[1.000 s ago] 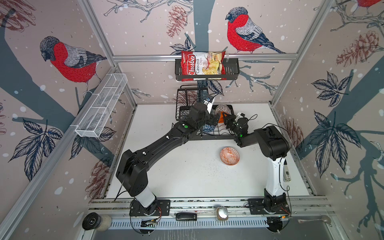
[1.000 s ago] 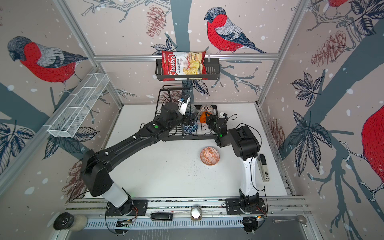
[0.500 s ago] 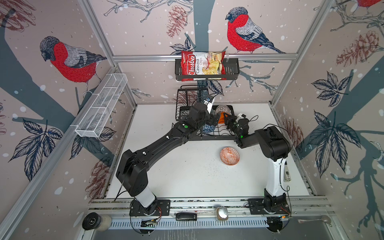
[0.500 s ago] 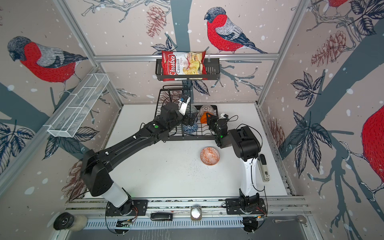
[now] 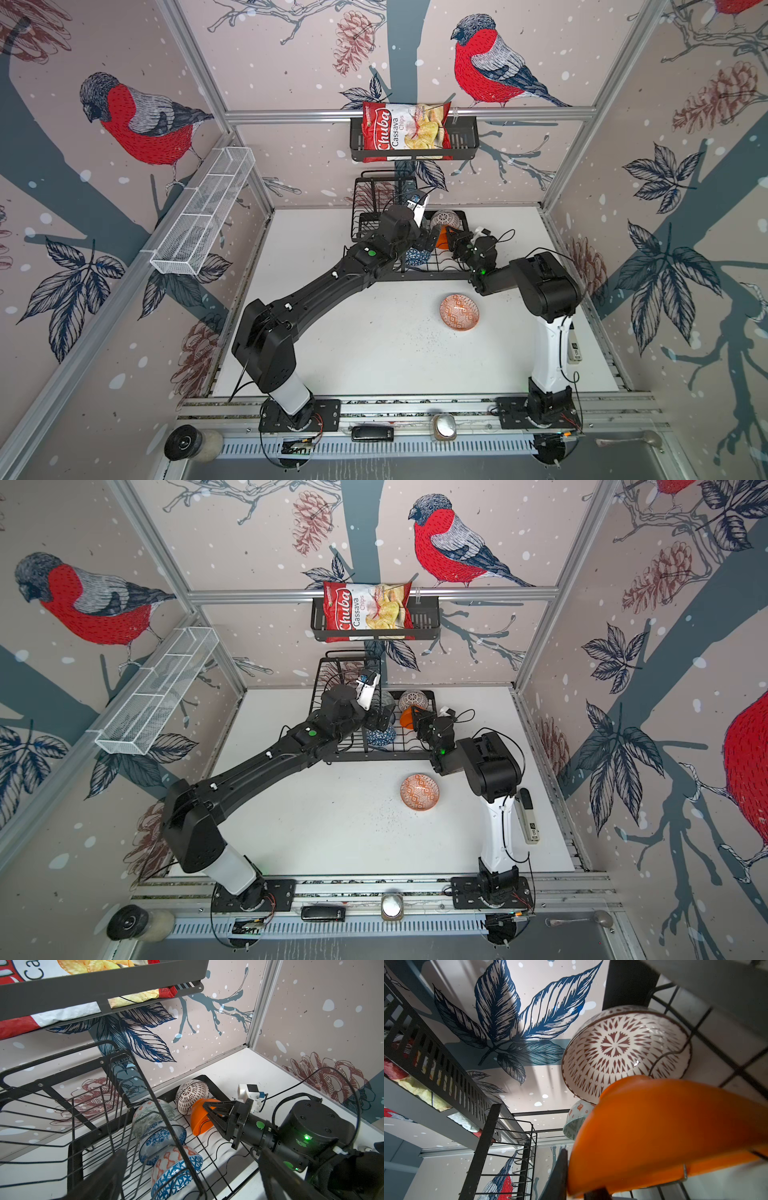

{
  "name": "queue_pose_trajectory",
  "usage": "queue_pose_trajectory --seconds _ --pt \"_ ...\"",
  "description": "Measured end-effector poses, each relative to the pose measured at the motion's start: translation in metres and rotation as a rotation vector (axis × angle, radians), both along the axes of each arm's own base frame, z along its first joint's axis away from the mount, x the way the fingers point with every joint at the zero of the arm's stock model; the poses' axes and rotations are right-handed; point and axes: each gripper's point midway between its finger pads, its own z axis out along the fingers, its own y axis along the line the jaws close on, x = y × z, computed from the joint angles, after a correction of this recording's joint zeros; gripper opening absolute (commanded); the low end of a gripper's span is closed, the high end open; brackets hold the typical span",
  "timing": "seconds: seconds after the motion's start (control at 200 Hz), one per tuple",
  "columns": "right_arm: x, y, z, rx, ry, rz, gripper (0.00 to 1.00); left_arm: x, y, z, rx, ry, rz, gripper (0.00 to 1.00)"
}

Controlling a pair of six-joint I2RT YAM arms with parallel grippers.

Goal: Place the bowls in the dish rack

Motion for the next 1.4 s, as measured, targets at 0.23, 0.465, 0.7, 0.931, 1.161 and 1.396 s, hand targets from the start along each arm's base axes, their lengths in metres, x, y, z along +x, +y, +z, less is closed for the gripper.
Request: queue_pose_trajectory --seconds 0.23,0.465,0.7,0.931,1.161,1.396 --pt "0.0005 -0.0005 0.0006 0.001 -0.001 0.003 0.18 0.0004 0.0005 0.0000 0.000 0.000 0.001 0.98" --pt "0.0012 -0.0001 0.0022 0.002 -0.005 0.004 0.22 0.0011 0.0014 0.0000 0.000 0.000 0.003 0.98" --pt "0.0011 0.0004 0.0025 0.002 -0.005 0.007 0.24 0.0010 0.0012 0.0000 0.000 0.000 0.003 0.98" --pt "0.0012 0.0005 0.0026 0.002 -0.006 0.007 0.24 0.0010 0.0012 0.0000 0.000 0.000 0.003 0.98" --pt "0.0010 0.0005 0.0023 0.002 -0.005 0.008 0.26 0.0010 0.0012 0.0000 0.000 0.000 0.003 0.98" --pt "-0.0001 0.0001 0.0084 0.004 -0.015 0.008 0.30 0.0010 0.0012 0.0000 0.000 0.000 0.003 0.98"
